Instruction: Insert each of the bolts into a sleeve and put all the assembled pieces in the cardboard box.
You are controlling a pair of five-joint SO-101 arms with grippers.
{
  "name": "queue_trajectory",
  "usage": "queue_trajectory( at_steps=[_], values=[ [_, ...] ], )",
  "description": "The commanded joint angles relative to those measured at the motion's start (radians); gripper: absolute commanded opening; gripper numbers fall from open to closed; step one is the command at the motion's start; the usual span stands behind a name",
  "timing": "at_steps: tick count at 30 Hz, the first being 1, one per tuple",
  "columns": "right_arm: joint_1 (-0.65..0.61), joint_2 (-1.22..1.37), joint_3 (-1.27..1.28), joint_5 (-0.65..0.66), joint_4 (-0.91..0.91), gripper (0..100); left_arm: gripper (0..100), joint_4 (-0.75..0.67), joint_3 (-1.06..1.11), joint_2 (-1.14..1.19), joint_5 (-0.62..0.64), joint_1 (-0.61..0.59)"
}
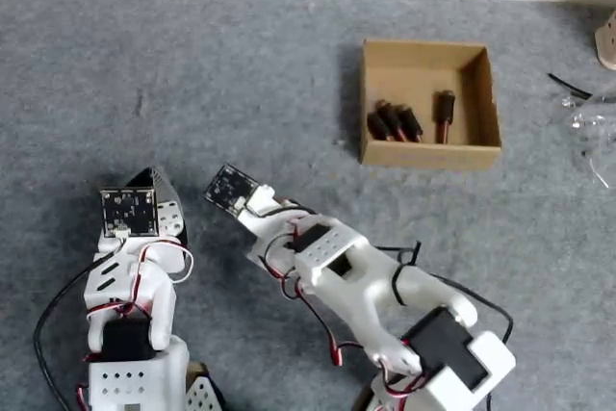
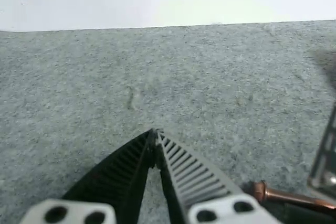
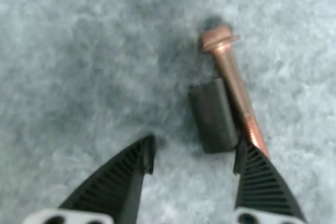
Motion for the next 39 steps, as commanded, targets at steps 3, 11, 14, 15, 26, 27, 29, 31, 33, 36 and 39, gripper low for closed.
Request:
queue_trajectory(
  at_steps=[3, 11, 14, 15, 26, 27, 29, 31, 33, 36, 39],
  values=[
    [-0.019, 0.099, -0.101, 0.014, 0.004, 21.7, 1, -0.021, -0.01, -0.015, 0.002, -0.002],
    [-0.016, 0.136, -0.147, 0.012, 0.004, 5.5, 1, -0.021, -0.01, -0.015, 0.002, -0.002],
    [-0.012, 0.139, -0.15, 0.012, 0.004, 1.7, 1, -0.021, -0.01, -0.015, 0.002, -0.002],
    [-0.004, 0.139, -0.148, 0.012, 0.004, 1.5, 1, -0.021, -0.01, -0.015, 0.002, -0.002],
    [0.058, -0.038, -0.081, 0.006, 0.004, 0.5, 1, -0.021, -0.008, -0.015, 0.002, -0.002],
    [0.065, -0.082, -0.051, 0.006, 0.004, 0.5, 1, -0.021, -0.008, -0.015, 0.002, -0.002],
    [0.082, -0.186, 0.008, 0.006, 0.002, 0.5, 1, -0.021, -0.008, -0.015, 0.002, -0.002],
    [0.099, -0.294, 0.059, 0.006, 0.002, 0.5, 1, -0.021, -0.004, -0.015, 0.002, -0.002],
    [0.122, -0.395, 0.11, 0.006, 0.004, 0.5, 1, -0.025, 0.004, -0.015, 0.002, -0.002],
    [0.157, -0.524, 0.174, 0.011, 0.007, 0.5, 1, -0.048, 0.012, -0.015, 0.002, -0.002],
    [0.193, -0.618, 0.266, 0.011, 0.024, 0.5, 1, -0.048, 0.013, -0.015, 0.002, -0.002]
  ],
)
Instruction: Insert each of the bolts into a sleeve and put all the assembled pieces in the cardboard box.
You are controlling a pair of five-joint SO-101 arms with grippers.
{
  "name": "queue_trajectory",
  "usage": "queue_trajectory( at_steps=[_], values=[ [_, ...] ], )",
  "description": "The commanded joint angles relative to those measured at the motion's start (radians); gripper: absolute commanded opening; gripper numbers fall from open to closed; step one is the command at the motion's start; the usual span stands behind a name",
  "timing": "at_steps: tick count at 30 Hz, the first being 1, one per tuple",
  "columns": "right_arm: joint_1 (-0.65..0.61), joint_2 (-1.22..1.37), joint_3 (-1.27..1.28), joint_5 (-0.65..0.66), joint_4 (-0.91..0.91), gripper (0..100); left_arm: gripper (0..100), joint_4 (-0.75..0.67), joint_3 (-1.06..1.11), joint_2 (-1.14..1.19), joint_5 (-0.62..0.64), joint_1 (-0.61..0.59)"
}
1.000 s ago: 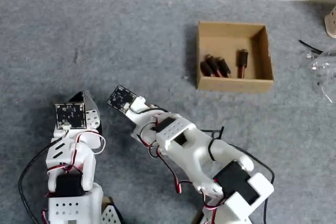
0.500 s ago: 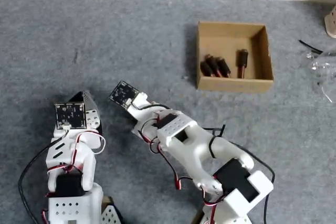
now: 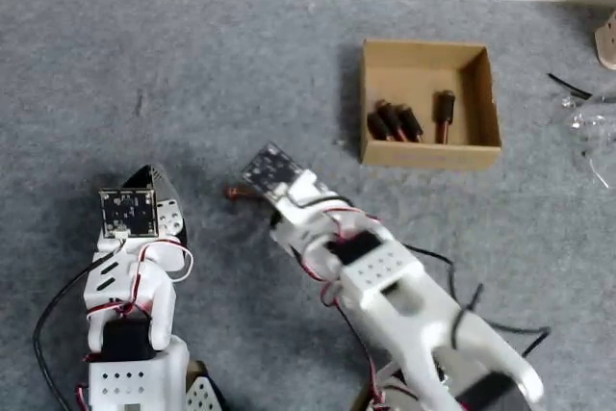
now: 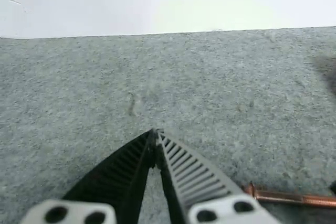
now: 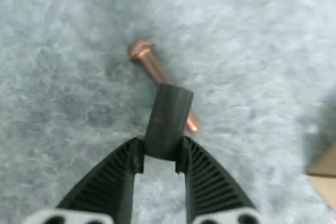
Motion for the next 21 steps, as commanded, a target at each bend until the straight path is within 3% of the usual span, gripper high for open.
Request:
queue_trajectory(
  at_steps=[1, 10, 21],
  values=[
    [0.064, -0.151, 0.077, 0.008, 0.019, 0.5, 1, -0.025, 0.013, -0.015, 0.003, -0.002],
    [0.263, -0.46, 0.292, 0.008, 0.027, 0.5, 1, -0.026, 0.012, -0.015, 0.003, -0.002],
    [0.349, -0.659, 0.455, 0.003, 0.278, 1.0, 1, -0.026, 0.013, -0.015, 0.002, 0.015]
  ],
)
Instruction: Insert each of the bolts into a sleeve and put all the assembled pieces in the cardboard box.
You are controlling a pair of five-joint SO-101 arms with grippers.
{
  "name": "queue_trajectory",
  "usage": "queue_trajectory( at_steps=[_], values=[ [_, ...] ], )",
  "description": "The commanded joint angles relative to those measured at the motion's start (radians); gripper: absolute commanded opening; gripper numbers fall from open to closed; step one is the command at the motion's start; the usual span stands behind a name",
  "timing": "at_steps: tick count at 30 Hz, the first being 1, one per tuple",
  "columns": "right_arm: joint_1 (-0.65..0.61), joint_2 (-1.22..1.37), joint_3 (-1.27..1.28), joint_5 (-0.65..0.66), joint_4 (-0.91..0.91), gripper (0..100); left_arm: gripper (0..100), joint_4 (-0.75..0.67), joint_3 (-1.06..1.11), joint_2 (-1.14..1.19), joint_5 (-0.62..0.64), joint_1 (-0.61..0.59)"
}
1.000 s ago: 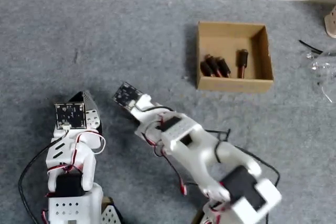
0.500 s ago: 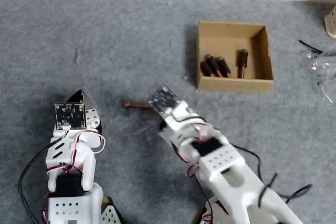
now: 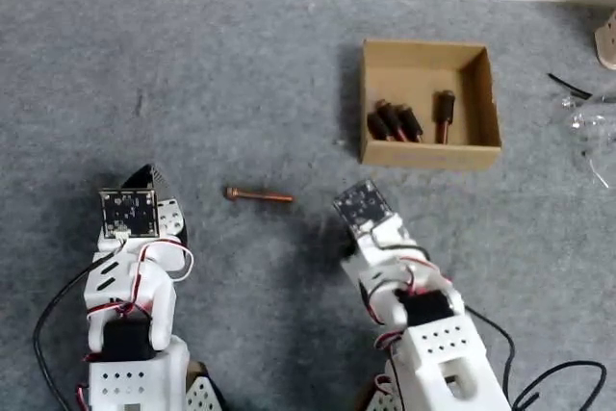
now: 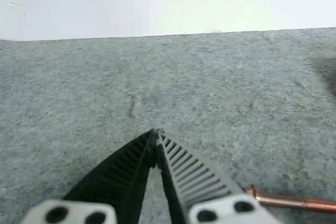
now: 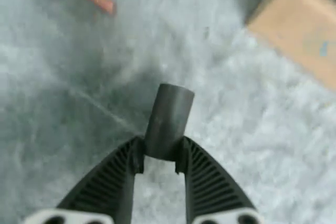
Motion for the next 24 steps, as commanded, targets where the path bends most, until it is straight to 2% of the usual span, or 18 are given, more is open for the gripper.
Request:
queue_trajectory(
  at_steps=[1, 8, 14, 22, 24],
  values=[
    [0.062, -0.044, 0.001, 0.003, 0.039, 1.0, 1, -0.02, 0.012, -0.015, 0.002, 0.012],
    [0.084, -0.044, -0.001, 0.002, 0.053, 1.8, 1, -0.018, 0.012, -0.015, 0.002, 0.013],
    [0.082, -0.041, 0.001, -0.043, 0.054, 15.6, 1, -0.017, 0.012, -0.015, 0.0, 0.035],
    [0.071, -0.041, -0.004, -0.049, 0.054, 15.7, 1, -0.018, 0.012, -0.015, 0.0, 0.038],
    [0.051, -0.039, -0.004, -0.086, 0.054, 15.7, 1, -0.018, 0.012, -0.015, 0.0, 0.038]
  ],
)
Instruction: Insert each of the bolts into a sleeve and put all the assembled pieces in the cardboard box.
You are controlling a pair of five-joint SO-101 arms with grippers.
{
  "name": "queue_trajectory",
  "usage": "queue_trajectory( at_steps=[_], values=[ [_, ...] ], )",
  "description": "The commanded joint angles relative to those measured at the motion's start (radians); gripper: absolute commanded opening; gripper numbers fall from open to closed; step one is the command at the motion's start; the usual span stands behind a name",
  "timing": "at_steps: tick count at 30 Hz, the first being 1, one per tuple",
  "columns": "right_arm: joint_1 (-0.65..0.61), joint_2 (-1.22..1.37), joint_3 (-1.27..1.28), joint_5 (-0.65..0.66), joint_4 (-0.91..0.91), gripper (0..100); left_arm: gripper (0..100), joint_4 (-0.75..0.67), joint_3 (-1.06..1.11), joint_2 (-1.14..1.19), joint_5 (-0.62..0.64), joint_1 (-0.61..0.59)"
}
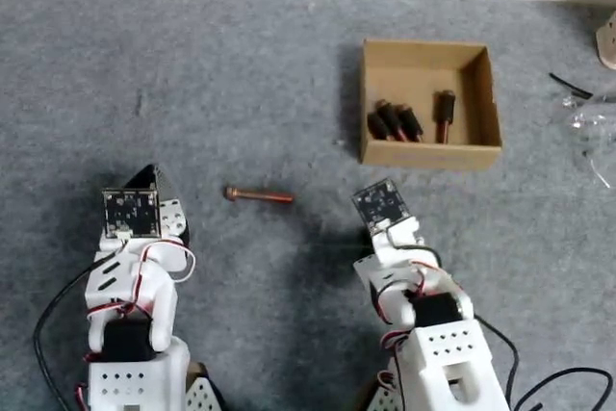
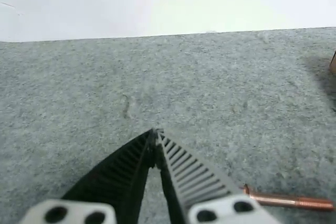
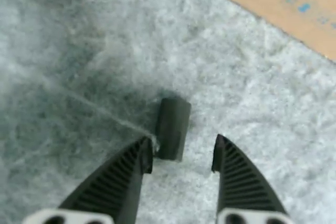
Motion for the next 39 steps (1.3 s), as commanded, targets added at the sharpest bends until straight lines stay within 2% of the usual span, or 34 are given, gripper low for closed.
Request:
queue_trajectory(
  at_steps=[1, 6, 12, 19, 29, 34, 39],
  values=[
    [-0.035, -0.015, -0.008, -0.057, 0.016, 15.7, 1, -0.018, 0.012, -0.015, 0.0, 0.019],
    [-0.128, -0.015, -0.038, -0.072, 0.047, 15.7, 1, -0.018, 0.013, -0.015, 0.0, 0.019],
    [-0.134, -0.015, -0.048, -0.074, 0.047, 15.7, 1, -0.021, 0.019, -0.015, 0.0, 0.019],
    [-0.13, 0.015, -0.091, -0.074, 0.047, 15.6, 1, -0.021, 0.019, -0.015, 0.0, 0.019],
    [-0.117, 0.418, -0.292, -0.074, 0.041, 15.6, 1, -0.021, 0.019, -0.015, 0.0, 0.019],
    [-0.051, 0.452, -0.295, -0.072, -0.027, 15.6, 1, -0.021, 0.019, -0.015, 0.0, 0.019],
    [-0.038, 0.455, -0.292, -0.075, -0.033, 15.6, 1, -0.021, 0.019, -0.015, 0.0, 0.019]
  ],
)
